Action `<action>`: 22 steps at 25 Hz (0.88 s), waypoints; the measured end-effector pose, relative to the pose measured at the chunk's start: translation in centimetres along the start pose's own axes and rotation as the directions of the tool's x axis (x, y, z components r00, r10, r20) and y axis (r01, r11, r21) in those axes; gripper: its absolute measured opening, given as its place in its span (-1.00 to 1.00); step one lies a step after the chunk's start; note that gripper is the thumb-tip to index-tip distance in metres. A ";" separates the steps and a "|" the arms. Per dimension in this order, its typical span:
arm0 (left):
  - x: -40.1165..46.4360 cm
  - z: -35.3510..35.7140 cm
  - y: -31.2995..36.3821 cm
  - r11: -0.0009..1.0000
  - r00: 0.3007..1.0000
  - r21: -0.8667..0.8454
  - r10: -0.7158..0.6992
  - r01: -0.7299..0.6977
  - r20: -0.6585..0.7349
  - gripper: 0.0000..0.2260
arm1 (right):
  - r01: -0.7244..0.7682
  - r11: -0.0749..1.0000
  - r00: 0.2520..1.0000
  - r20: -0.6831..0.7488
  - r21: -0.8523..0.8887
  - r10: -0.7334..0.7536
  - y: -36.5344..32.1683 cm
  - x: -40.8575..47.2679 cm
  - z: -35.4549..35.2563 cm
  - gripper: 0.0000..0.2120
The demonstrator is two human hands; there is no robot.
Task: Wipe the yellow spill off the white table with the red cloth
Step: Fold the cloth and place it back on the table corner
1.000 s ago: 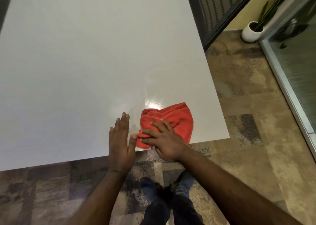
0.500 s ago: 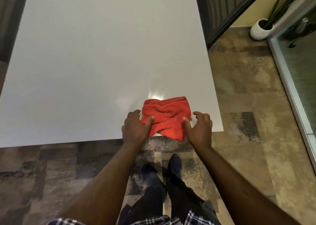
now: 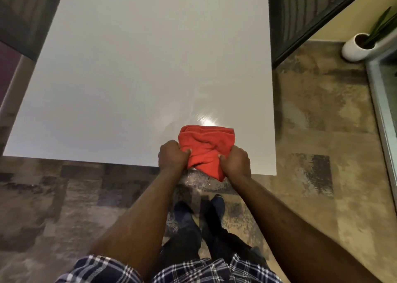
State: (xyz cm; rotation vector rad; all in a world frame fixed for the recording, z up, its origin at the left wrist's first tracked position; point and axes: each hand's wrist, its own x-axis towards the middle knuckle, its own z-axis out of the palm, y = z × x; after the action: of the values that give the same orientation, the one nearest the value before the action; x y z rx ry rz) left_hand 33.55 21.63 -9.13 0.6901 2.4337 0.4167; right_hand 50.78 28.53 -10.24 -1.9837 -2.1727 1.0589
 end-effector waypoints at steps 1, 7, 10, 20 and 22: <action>-0.2 0.0 -0.1 1.000 1.000 0.014 -0.009 0.009 0.011 -0.71 | 0.013 1.000 1.000 0.010 -0.010 -0.013 -0.1 -0.1 0.0 -0.74; -1.9 -0.1 -0.7 0.996 0.995 0.065 -0.070 0.065 0.078 -0.77 | 0.032 0.996 0.991 0.131 -0.080 -0.021 0.4 -0.6 -0.6 -0.77; -3.2 -0.2 -1.4 0.994 0.989 0.084 -0.085 0.075 0.121 -0.81 | 0.052 0.992 0.976 0.215 -0.117 -0.025 0.9 -1.3 -0.8 -0.77; -9.2 -2.6 -3.0 0.991 0.999 -0.133 -0.011 0.016 0.039 -0.75 | 0.297 0.953 0.932 0.235 -0.058 -0.276 1.6 -5.5 -4.8 -0.79; -9.9 -3.7 -3.0 0.990 1.000 -0.143 0.003 -0.003 -0.002 -0.81 | 0.337 0.941 0.926 0.189 -0.030 -0.326 0.8 -6.0 -5.8 -0.78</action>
State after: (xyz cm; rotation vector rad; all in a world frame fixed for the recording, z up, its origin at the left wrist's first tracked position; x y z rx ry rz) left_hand 37.20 13.11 -3.15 0.6311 2.3775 0.5874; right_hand 55.21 25.81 -3.62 -1.5076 -2.5433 1.1663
